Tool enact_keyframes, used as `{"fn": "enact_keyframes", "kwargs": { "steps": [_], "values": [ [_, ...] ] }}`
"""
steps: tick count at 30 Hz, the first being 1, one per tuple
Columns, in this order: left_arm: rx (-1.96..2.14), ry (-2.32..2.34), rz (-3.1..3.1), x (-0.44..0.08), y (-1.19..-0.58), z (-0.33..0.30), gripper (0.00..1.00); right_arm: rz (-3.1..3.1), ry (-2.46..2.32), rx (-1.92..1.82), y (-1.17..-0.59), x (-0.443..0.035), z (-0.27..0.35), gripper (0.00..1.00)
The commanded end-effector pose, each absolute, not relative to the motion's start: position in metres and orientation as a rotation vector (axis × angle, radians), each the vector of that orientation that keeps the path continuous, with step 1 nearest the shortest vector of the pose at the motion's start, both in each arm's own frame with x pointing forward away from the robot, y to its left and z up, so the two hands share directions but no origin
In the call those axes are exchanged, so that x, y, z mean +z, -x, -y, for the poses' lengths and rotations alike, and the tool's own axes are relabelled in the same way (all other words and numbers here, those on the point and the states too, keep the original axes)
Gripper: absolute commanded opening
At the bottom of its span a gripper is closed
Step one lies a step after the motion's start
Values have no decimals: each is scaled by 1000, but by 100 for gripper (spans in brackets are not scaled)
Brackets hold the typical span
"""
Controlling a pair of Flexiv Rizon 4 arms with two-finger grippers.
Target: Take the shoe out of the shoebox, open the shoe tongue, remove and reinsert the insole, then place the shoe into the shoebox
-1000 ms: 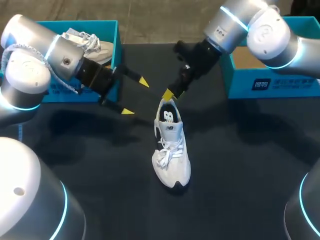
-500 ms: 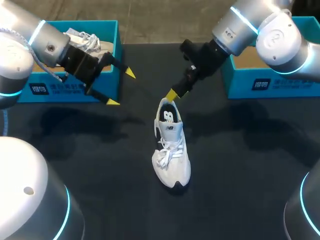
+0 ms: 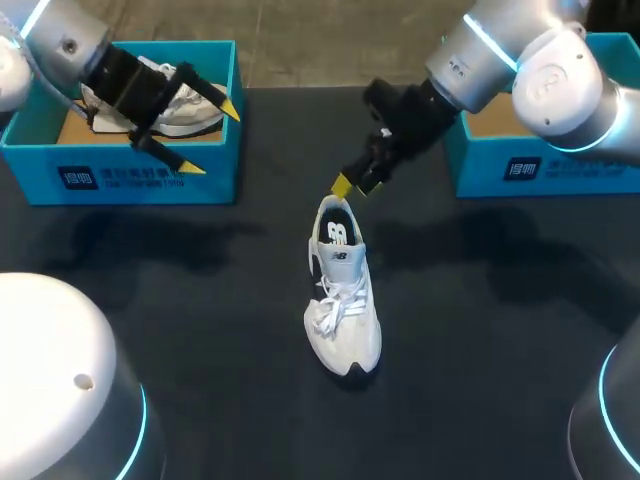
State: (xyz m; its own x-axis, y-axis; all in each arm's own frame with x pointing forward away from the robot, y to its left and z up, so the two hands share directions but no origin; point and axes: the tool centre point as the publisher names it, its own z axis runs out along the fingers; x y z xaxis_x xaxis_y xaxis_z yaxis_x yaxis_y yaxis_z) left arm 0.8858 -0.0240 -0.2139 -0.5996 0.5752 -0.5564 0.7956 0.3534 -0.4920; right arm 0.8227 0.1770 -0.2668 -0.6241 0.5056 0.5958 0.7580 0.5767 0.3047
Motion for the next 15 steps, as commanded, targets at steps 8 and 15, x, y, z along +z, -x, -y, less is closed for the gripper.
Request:
{"fn": "enact_keyframes", "kwargs": {
  "steps": [8, 15],
  "values": [
    [-1011, -1170, -2384, -189, -893, -4, 100, 2544, 1489, -279, -809, -254, -180, 100],
    [-981, -1159, -2395, -179, -907, -12, 100, 2606, 1664, -3, -807, -247, -191, 55]
  ]
}}
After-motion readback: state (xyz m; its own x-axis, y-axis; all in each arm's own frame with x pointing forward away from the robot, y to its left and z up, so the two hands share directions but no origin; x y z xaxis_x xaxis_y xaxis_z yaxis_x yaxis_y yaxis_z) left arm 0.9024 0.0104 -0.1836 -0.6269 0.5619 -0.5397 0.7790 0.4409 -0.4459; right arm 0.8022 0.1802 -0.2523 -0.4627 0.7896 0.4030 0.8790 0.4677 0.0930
